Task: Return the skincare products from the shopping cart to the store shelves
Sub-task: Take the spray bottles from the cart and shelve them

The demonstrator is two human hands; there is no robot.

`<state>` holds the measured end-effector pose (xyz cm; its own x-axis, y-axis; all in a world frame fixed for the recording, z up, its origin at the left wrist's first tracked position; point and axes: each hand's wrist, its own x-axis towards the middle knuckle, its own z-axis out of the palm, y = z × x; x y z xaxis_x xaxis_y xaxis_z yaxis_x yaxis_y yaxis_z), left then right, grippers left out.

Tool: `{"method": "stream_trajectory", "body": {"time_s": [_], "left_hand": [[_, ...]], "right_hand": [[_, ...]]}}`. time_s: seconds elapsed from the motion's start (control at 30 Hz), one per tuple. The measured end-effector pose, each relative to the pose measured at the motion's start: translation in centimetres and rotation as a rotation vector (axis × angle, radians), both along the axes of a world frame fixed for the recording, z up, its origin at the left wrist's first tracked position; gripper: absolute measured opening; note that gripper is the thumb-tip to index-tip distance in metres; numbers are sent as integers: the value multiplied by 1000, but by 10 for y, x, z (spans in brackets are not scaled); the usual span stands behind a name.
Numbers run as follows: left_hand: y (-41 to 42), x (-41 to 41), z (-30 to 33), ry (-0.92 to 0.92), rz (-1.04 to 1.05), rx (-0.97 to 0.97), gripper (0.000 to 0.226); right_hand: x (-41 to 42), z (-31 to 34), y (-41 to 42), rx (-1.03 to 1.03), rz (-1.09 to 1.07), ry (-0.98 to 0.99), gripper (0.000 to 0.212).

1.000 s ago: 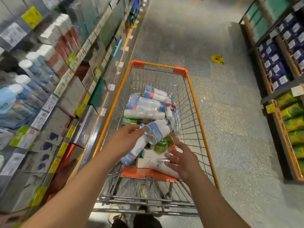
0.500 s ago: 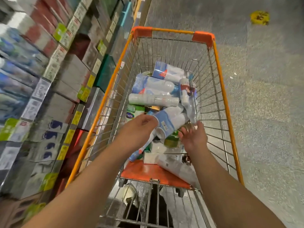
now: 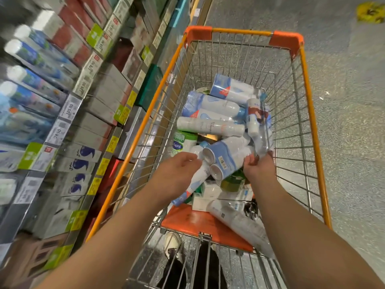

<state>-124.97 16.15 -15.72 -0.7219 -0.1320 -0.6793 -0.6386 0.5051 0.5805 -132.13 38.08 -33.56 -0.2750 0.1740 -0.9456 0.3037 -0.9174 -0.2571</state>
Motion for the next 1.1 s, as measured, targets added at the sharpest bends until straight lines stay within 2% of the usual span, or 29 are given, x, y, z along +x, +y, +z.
{"method": "stream_trajectory", "body": {"time_s": [0.13,0.27,0.37,0.57,0.77,0.87,0.93,1.1], "left_hand": [[0,5,1,5,-8,-13,37],[2,9,5,12,-18,-27,36],[3,15,13,12,-30,-21,36],[-1,26,34,51,-40,-15,34],[-7,34,58,155,-37,-5,22],[-8,35,70,217,1,6,23],[-8,35,77,245,14,9,24],[-9,40,90,357,38,68,27]], "right_hand": [[0,4,-4,50,23,-68,14],[1,23,-13,271,103,-11,27],[4,45,-23,434,127,-6,27],[30,87,-49,553,143,-27,31],[74,136,-53,677,296,3,28],[93,160,-51,850,394,16,29],[102,176,-47,966,445,77,30],[106,219,-40,1160,543,409,25]]}}
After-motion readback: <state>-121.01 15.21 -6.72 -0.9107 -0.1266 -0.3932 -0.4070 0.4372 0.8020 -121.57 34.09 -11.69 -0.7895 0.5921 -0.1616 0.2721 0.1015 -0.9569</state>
